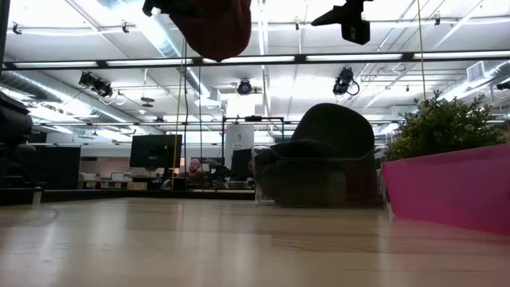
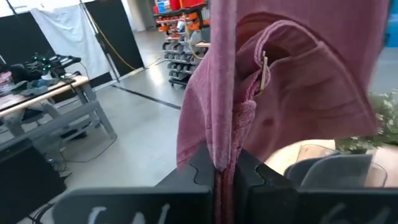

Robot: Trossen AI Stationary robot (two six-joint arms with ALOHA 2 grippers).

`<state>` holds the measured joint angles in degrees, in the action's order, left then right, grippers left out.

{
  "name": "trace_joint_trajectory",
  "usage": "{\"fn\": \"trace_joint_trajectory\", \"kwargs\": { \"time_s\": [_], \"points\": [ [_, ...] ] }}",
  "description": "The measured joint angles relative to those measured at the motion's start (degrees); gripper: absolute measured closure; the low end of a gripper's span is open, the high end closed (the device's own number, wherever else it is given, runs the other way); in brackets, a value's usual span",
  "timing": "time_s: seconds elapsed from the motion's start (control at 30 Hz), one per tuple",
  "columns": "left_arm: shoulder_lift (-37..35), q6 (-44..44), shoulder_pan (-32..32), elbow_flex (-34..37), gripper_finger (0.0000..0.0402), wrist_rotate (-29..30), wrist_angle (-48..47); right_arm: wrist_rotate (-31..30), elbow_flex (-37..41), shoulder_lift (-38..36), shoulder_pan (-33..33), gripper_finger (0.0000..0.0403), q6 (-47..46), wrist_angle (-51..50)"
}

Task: Pick & Place hat
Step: Put the red cap into the red bin

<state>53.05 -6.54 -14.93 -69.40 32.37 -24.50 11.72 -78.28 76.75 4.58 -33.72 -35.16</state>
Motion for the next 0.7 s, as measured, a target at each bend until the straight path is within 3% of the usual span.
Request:
{"fn": "trace_joint_trajectory", "kwargs": {
  "time_s": [0.17, 0.37, 0.7],
  "points": [
    [3.19, 0.04, 4.42, 0.41, 0.0389, 4.63, 1.44, 4.60, 0.00, -0.95, 0.00, 0.0216, -3.36, -0.16],
    [7.83, -0.60, 8.56, 0.41, 0.0389, 4.95, 11.01, 7.67, -0.04, -7.47, -0.02, 0.0216, -6.39, -4.16],
    [14.83, -1.32, 12.06, 0.41, 0.0389, 4.25, 23.28, -3.92, -0.04, -22.46, -0.05, 0.0216, -8.58, -18.37]
  ]
}}
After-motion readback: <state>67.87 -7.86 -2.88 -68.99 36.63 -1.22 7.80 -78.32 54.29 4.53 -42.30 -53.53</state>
